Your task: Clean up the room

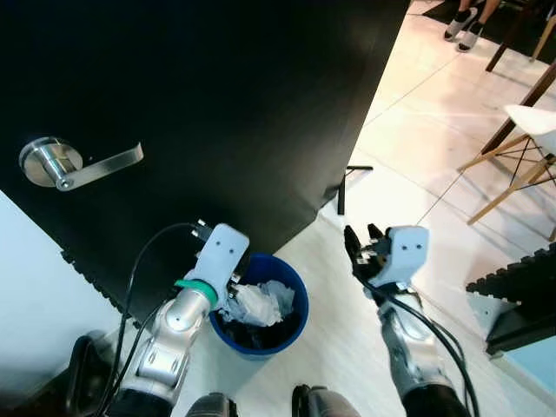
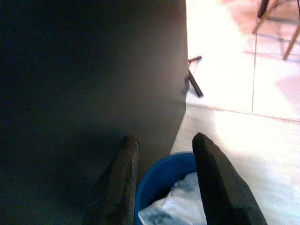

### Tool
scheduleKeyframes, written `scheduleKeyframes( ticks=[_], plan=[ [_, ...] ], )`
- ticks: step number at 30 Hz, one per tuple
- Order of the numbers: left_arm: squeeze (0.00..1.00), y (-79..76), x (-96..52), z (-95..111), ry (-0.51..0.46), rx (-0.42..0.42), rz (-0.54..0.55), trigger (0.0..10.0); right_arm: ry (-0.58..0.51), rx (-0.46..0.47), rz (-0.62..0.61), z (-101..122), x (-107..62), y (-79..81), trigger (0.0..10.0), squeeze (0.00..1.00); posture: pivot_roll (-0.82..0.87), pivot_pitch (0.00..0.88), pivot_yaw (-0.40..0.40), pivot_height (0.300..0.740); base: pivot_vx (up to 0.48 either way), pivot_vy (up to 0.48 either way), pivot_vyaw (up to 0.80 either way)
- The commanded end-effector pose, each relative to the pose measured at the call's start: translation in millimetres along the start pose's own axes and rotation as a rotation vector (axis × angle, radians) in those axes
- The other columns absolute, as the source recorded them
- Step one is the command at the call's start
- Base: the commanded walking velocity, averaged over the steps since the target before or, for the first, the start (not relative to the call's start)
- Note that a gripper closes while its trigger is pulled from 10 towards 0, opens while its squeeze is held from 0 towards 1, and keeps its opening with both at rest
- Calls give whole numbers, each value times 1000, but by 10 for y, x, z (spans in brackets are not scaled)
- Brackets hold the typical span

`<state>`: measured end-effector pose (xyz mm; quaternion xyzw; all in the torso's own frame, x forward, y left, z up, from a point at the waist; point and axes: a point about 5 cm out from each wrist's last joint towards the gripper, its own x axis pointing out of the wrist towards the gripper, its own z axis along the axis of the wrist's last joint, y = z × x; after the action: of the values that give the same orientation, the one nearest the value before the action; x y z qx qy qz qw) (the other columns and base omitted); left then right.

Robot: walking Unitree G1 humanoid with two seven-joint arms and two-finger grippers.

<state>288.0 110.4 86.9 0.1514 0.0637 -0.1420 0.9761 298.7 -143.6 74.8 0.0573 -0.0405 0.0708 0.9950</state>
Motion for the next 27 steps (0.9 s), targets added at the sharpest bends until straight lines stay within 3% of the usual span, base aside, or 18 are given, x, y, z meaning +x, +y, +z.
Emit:
scheduleKeyframes(
  ticks=[1, 4, 27],
  plan=[
    [0, 3, -9, -83, 34, -23, 17, 10000, 25, 9, 1, -50, -3, 32, 10000, 0, 43, 0, 16, 731, 0, 0, 0],
    [0, 8, -14, -91, 35, -53, 36, 10000, 28, 15, 27, -18, 36, 91, 10000, 0, 49, 0, 12, 731, 0, 0, 0],
    [0, 0, 13, -83, 12, -59, 63, 10000, 51, 18, 24, -55, 47, 89, 10000, 0, 52, 0, 7, 731, 0, 0, 0]
  ],
)
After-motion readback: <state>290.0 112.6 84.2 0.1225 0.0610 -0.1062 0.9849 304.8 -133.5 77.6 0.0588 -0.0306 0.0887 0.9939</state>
